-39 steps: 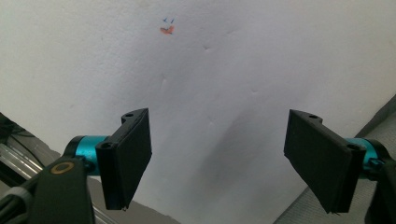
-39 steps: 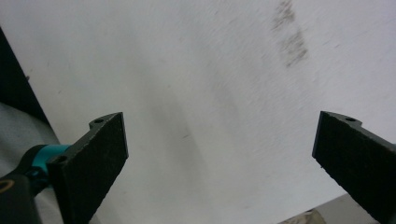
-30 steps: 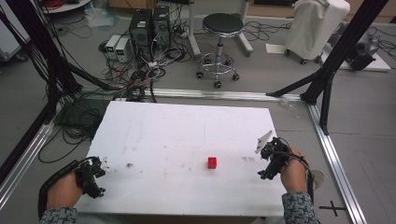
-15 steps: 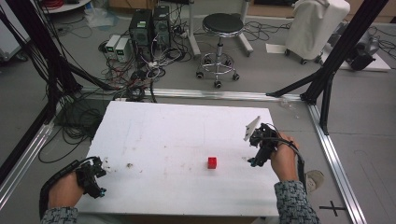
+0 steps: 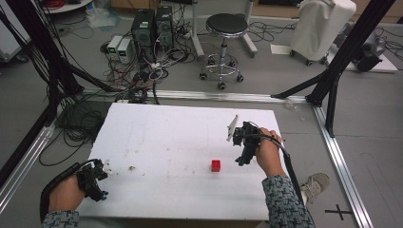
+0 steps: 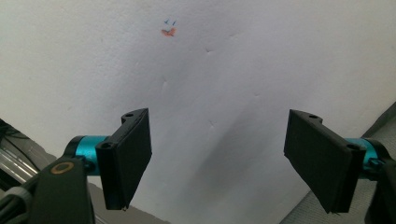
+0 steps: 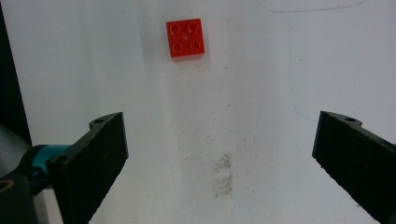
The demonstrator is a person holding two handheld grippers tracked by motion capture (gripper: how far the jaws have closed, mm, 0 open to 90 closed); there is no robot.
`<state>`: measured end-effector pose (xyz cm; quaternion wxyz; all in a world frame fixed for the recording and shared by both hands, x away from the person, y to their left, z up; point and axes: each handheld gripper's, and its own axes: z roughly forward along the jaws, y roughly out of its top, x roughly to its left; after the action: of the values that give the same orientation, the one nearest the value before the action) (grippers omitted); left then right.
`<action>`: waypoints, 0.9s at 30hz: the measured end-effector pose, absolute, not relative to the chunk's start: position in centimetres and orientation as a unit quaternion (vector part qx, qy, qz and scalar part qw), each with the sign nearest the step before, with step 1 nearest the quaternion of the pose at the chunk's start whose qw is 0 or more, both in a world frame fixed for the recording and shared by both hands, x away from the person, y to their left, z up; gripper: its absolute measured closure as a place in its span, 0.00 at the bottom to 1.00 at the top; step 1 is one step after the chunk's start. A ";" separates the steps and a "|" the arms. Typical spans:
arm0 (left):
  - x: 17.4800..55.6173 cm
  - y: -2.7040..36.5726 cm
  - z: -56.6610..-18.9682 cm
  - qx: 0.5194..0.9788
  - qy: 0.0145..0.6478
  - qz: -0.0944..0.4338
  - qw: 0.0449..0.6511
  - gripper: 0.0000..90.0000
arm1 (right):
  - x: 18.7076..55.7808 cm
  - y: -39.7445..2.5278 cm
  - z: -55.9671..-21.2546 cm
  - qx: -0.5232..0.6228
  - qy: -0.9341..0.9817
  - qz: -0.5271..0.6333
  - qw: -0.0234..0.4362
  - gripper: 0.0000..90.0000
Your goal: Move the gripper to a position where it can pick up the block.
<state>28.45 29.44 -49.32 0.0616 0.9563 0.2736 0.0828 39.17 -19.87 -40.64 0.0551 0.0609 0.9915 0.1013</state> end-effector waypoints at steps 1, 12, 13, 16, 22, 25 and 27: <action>28.5 29.4 -49.3 0.956 0.273 0.083 0.062 0.26 | 39.3 -19.6 -40.8 0.055 0.992 0.101 0.054 0.03; 28.5 29.4 -49.4 0.957 0.272 0.082 0.063 0.26 | 39.9 -16.7 -43.6 0.021 0.996 0.078 0.033 0.03; 28.5 29.4 -49.4 0.957 0.272 0.082 0.063 0.26 | 40.0 -16.5 -43.8 0.018 0.996 0.078 0.030 0.03; 28.5 29.4 -49.4 0.957 0.272 0.081 0.063 0.26 | 40.2 -15.9 -44.5 0.012 0.997 0.074 0.027 0.03; 28.5 29.3 -49.3 0.958 0.268 0.083 0.063 0.26 | 40.4 -15.0 -45.7 0.004 0.998 0.067 0.021 0.03; 28.5 29.3 -49.3 0.958 0.269 0.083 0.064 0.26 | 40.5 -14.5 -46.4 0.000 0.998 0.067 0.015 0.03; 28.5 29.3 -49.4 0.957 0.269 0.083 0.064 0.26 | 40.6 -14.1 -46.8 -0.004 0.998 0.064 0.012 0.03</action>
<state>28.53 29.26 -49.37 0.0643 0.9573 0.2693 0.0828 40.59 -14.12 -46.81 0.0124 -0.0041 0.9978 0.0643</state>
